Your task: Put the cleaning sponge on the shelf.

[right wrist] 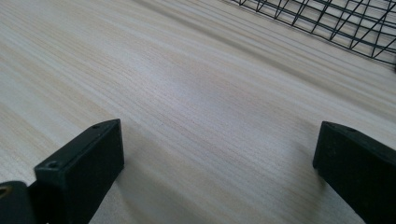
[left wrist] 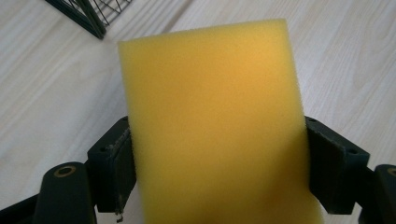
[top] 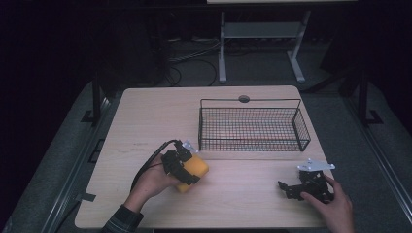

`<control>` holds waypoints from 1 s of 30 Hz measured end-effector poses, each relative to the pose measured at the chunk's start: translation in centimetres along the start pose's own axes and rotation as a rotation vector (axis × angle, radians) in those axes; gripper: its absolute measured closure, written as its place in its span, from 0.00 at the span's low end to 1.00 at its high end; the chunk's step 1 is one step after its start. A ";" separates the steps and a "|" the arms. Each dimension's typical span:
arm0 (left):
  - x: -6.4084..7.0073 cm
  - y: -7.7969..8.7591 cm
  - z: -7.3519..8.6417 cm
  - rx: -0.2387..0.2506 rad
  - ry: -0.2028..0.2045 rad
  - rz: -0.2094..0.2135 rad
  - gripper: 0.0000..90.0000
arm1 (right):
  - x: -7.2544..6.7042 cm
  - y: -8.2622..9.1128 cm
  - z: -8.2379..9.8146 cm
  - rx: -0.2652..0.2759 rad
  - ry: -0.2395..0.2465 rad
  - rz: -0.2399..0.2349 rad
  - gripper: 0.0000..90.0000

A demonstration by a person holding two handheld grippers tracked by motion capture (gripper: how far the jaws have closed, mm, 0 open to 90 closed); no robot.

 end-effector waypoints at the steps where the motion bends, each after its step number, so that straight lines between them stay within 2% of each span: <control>1: -0.1 0.2 -0.1 0.002 -0.001 0.000 0.23 | 0.0 0.0 0.0 0.000 0.000 0.000 0.01; 12: -0.4 1.5 -1.4 0.021 -0.025 0.004 0.24 | 0.0 0.0 0.0 0.001 -0.002 -0.001 0.01; 20: -0.6 2.2 -2.6 0.038 -0.037 0.025 0.24 | 0.0 0.0 0.0 0.001 0.001 -0.002 0.01; 30: -0.9 3.4 -4.1 0.051 -0.058 0.020 0.24 | 0.0 0.0 0.0 0.000 0.001 0.000 0.01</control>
Point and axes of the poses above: each handheld gripper's, and its own axes: y roughly backward along the jaws, z roughly out of its underside, x roughly to its right, the point moved 3 cm from there along -y, roughly forward along the jaws, and after that the axes turned 4 degrees about -x, right-handed, at the moved point
